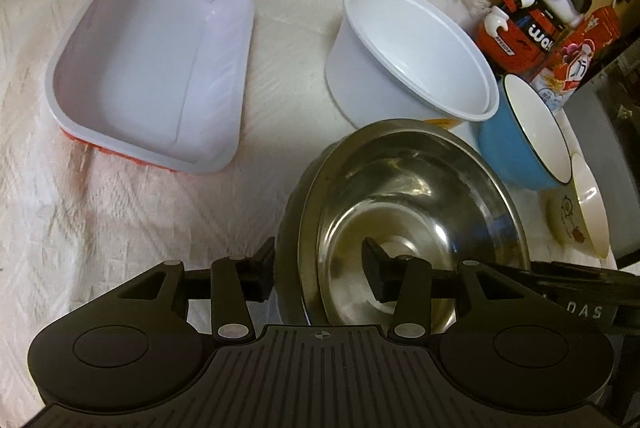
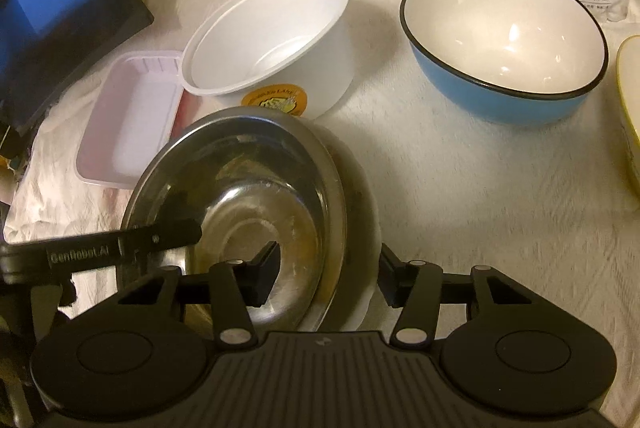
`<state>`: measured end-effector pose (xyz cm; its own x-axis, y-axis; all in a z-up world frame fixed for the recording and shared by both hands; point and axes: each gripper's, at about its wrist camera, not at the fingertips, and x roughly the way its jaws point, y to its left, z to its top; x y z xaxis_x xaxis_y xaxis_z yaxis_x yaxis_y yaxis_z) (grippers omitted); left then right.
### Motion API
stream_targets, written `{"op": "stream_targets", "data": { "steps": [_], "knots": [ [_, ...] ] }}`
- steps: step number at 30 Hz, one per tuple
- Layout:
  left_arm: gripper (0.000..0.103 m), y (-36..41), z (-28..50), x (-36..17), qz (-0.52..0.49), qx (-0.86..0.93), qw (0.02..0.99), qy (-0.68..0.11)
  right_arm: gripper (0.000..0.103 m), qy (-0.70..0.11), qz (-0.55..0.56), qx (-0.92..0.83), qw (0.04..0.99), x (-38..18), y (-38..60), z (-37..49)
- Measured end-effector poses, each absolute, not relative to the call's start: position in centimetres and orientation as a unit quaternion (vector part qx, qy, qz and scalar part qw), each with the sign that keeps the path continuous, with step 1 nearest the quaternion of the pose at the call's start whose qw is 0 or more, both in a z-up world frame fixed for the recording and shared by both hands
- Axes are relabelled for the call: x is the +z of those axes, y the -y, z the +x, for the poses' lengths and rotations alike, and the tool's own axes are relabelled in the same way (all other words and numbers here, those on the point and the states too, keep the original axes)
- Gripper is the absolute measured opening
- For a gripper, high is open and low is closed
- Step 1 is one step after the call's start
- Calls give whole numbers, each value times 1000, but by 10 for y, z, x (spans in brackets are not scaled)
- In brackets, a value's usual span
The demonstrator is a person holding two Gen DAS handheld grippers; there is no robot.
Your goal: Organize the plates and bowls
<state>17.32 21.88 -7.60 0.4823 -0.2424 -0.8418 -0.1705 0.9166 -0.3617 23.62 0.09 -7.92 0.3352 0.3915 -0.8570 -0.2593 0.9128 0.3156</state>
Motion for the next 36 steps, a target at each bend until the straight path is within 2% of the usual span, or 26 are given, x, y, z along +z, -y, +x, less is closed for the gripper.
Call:
{"op": "stream_targets", "data": {
  "steps": [15,18,22,27,30,32,36],
  "knots": [
    [51,-216,185,-69,-207,-39,839,-501,55,-529,53,180,827,-78,4,240],
    [51,-216,189,-76,-200,-31,836,-509,60,-524,41,187,830,-77,-3,234],
    [49,-221,184,-77,-214,-40,838,-501,60,-517,33,182,836,-76,-4,230],
    [48,-226,166,-56,-200,-16,870,-450,61,-460,-1,171,871,-48,7,211],
    [48,-226,157,-39,-195,4,890,-413,67,-415,-24,160,895,-24,28,198],
    [48,-217,154,-26,-195,14,901,-388,71,-394,-27,144,907,-10,54,192],
    [48,-178,156,-4,-196,-11,912,-360,71,-359,-52,64,930,1,114,190]
  ]
}}
